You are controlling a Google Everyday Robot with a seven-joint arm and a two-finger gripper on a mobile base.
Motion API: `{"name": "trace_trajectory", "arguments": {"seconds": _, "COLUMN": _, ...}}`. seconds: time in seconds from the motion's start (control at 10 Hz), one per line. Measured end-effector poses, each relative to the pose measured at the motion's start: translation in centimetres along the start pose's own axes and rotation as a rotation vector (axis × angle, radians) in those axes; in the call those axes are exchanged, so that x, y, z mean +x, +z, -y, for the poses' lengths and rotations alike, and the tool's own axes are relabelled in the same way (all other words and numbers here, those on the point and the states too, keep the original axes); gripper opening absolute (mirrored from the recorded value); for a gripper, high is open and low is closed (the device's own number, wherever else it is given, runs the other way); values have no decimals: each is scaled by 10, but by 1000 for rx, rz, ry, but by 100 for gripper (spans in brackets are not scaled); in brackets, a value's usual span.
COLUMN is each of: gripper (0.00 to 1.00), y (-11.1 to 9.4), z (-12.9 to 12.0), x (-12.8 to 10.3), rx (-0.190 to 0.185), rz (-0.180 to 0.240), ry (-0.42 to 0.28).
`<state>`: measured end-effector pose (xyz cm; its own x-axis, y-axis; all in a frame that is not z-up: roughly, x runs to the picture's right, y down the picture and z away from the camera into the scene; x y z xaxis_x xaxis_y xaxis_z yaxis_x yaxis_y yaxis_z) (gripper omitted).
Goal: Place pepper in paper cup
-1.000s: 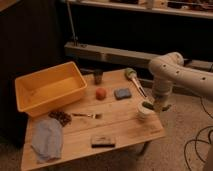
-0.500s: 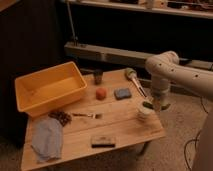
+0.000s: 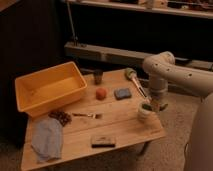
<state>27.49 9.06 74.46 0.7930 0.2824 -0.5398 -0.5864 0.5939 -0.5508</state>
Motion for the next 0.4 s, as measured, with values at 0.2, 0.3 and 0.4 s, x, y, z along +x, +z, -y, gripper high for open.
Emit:
{"name": "trace_trajectory", "arguments": {"seconds": 0.2, "gripper": 80, "y": -2, "z": 1, "x": 4, "rx": -22, "rz": 58, "ry": 20}}
{"name": "trace_trajectory", "arguments": {"seconds": 0.3, "gripper": 80, "y": -5, "z": 0, "x": 1, "rx": -25, "rz": 85, "ry": 27}}
{"name": "trace_trajectory", "arguments": {"seconds": 0.4, "gripper": 80, "y": -10, "z": 2, "x": 1, "rx": -18, "rz": 137, "ry": 63}}
